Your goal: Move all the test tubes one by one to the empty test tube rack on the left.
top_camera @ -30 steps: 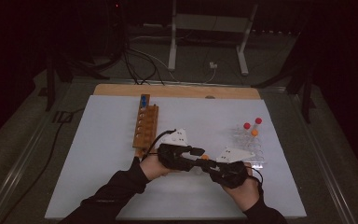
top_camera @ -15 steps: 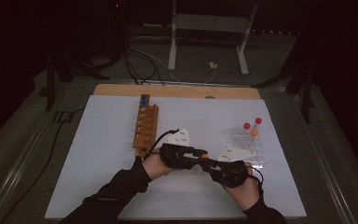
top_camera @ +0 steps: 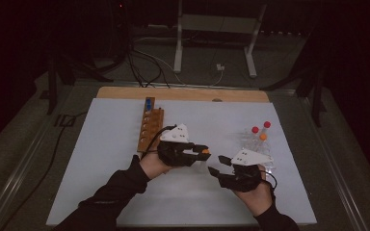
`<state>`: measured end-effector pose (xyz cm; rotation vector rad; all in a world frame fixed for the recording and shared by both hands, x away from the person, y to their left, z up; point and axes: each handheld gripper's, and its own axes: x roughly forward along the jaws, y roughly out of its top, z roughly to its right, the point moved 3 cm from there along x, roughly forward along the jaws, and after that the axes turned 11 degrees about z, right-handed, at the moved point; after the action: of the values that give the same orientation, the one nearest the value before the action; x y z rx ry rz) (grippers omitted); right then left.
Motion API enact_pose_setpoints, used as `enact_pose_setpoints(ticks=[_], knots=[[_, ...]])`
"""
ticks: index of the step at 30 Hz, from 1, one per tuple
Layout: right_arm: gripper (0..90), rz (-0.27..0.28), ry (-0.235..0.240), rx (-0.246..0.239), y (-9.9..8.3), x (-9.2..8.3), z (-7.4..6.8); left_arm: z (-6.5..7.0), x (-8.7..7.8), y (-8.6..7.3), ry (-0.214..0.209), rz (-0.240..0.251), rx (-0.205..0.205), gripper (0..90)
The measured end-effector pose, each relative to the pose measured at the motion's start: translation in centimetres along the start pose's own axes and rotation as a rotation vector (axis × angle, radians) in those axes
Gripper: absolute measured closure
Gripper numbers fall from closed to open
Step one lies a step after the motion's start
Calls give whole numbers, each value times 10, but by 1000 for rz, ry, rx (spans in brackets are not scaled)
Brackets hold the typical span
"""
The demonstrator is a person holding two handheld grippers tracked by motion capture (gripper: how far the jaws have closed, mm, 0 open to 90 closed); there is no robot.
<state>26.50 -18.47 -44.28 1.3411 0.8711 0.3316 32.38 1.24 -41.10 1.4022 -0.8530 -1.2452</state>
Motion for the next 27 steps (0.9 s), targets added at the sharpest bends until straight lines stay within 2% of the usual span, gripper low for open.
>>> enact_pose_setpoints(ticks=[5, 11, 15, 27], knots=[[230, 43, -18, 17, 3, -3, 1, -11, -14, 7, 44, 5, 2, 715], [33, 62, -29, 51, 5, -5, 4, -26, -32, 13, 107, 12, 0, 715], [0, 65, -6, 61, 5, -7, 5, -37, -45, 17, 158, 13, -2, 715], [0, 76, 1, 47, 6, -9, 4, -69, -80, 22, 293, 19, -12, 715]])
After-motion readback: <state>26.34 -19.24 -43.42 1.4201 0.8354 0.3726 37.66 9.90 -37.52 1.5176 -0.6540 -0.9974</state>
